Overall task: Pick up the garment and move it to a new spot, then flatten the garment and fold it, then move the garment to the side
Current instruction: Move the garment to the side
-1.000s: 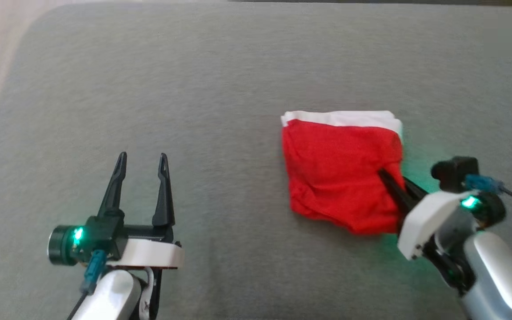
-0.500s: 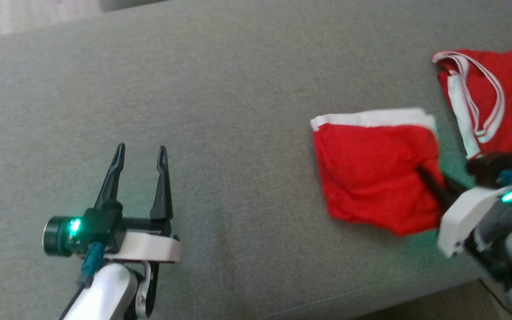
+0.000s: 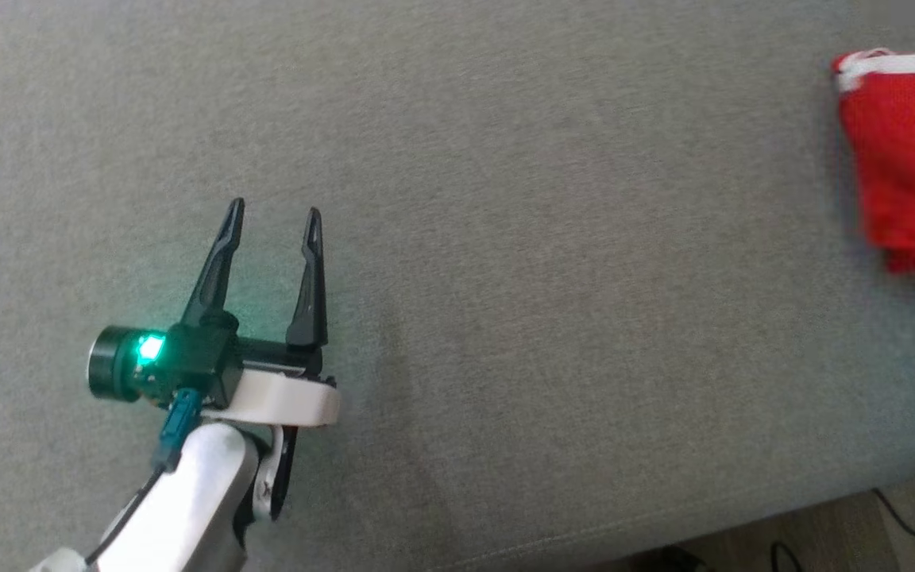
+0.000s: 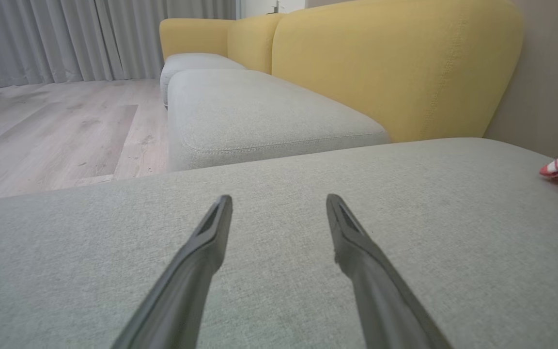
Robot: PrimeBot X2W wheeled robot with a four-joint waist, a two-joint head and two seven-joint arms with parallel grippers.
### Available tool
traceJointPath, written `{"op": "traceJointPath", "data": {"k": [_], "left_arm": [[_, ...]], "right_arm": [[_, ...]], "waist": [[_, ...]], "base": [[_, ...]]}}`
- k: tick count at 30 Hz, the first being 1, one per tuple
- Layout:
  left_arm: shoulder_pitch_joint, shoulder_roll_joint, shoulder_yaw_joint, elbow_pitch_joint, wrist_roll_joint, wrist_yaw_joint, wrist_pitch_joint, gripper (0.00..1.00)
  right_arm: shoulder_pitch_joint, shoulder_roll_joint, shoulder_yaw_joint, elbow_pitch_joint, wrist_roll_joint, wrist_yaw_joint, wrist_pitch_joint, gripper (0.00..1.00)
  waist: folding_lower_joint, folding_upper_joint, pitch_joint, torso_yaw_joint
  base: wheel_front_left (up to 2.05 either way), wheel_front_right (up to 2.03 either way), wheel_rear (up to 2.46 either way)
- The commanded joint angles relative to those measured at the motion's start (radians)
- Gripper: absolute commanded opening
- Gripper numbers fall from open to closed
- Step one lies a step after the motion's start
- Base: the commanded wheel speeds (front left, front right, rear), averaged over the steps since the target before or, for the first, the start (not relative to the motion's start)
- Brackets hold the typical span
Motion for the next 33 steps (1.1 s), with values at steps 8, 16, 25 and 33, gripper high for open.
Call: {"op": "traceJointPath", "data": {"k": [8,16,25,33], "left_arm": [[-0.070,-0.006,0.022,0.000,0.014,-0.018,-0.023,1.00],[-0.067,-0.001,0.032,0.016,0.007,-0.015,-0.033,1.00],[0.026,0.033,0.060,0.026,-0.026,0.019,-0.024,1.00],[0.082,0.067,0.086,0.020,-0.047,0.056,0.008,1.00]], "right_arm": [[-0.090,-0.020,-0.126,0.213,-0.095,-0.002,-0.087,1.00],[-0.096,0.083,-0.247,0.343,-0.227,-0.002,-0.272,1.00],[0.025,0.319,-0.247,0.113,-0.272,-0.002,-0.404,1.00],[0.226,0.528,-0.203,-0.295,-0.282,-0.002,-0.306,1.00]], "waist": [[-0.0001,0.0000,0.044,0.048],[-0.0001,0.0000,0.035,0.044],[-0.0001,0.0000,-0.083,0.033],[-0.0001,0.0000,-0.156,0.106]], "base": [[0.00,0.00,0.00],[0.00,0.00,0.00],[0.00,0.00,0.00],[0.00,0.00,0.00]]}}
